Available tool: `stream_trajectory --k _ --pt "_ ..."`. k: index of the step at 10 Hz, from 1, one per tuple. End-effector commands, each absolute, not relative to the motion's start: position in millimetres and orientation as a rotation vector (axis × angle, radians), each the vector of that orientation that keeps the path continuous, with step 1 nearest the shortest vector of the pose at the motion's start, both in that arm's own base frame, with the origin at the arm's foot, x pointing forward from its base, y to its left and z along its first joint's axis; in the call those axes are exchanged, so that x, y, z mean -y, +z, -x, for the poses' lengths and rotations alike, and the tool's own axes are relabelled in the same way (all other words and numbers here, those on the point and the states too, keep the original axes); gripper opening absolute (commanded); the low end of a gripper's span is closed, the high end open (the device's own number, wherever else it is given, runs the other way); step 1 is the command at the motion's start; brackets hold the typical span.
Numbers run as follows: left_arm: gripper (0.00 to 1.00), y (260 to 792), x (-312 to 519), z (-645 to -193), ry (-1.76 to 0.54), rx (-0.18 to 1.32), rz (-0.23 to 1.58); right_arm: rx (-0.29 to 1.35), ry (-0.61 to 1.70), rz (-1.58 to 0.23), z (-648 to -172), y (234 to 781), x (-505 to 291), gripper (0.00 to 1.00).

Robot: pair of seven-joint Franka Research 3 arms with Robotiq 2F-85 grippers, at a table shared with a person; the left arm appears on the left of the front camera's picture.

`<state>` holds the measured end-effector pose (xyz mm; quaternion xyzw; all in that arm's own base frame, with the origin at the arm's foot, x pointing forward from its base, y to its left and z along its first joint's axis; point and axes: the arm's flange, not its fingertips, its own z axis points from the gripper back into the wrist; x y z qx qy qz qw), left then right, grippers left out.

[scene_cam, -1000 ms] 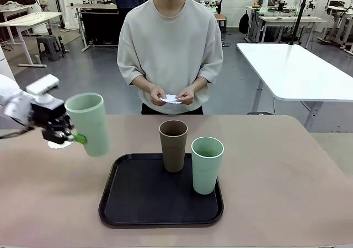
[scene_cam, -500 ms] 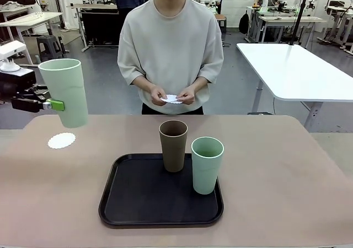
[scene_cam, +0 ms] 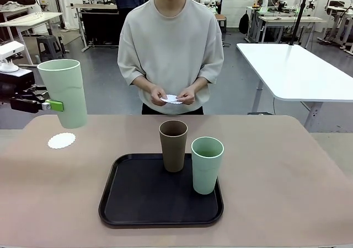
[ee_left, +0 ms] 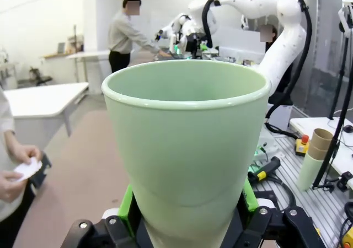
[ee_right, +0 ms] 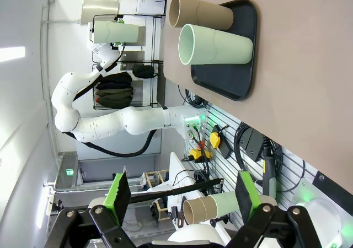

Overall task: Place coasters on the table and set cups on them.
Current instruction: Pick up one Reusable plastic cup and place it on a coaster set by the human.

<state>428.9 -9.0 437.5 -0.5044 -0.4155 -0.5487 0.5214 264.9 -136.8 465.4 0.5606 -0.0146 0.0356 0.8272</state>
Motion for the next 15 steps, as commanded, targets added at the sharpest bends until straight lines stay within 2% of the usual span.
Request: stream_trajectory --k 1,2,3,5,9,11,13,15 --pt "0.77 440.8 9.4 -431.1 -1.321 1.001 1.21 0.038 0.079 -1.202 -265.3 465.3 137.4 1.0" --pt "0.85 437.5 9.0 -428.9 -1.315 0.996 1.209 0.038 0.079 -1.202 -265.3 465.3 137.4 1.0" --pt "0.85 440.3 -17.6 -448.8 -1.33 1.011 1.273 0.038 0.079 -1.202 -265.3 465.3 137.4 1.0" --pt "0.85 434.4 -73.7 -469.0 -1.358 1.068 1.271 0.038 0.079 -1.202 -265.3 465.3 137.4 1.0" --pt "0.85 409.4 -169.0 -488.2 -1.272 1.185 1.177 0.038 0.079 -1.202 -265.3 465.3 137.4 1.0" --pt "0.85 405.9 -183.8 -488.7 -1.242 1.169 1.141 0.038 0.079 -1.202 -265.3 465.3 137.4 1.0" --pt "0.85 411.4 -163.9 -482.7 -1.243 1.161 1.105 0.038 0.079 -1.202 -265.3 465.3 137.4 1.0" --pt "0.85 398.3 -189.2 -486.0 -1.232 1.158 1.144 0.038 0.079 -1.202 -265.3 465.3 137.4 1.0"
